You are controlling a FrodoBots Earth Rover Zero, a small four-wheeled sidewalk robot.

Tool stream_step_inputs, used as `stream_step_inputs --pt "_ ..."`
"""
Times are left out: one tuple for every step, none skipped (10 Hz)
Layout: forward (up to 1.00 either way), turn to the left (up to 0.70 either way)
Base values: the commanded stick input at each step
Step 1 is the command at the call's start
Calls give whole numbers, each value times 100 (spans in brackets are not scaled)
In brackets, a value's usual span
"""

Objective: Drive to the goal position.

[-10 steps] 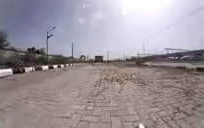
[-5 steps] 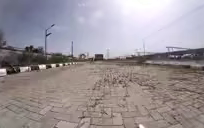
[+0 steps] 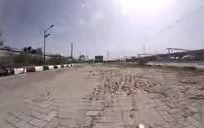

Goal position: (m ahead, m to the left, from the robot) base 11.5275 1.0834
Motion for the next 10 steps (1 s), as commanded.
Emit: stream_step_inputs --pt "100 40" --pt "100 40" --pt "100 40" --pt "100 40" --pt "100 40" --pt "100 35" --pt "100 16" --pt "100 0" --pt "100 0" --pt "100 0"
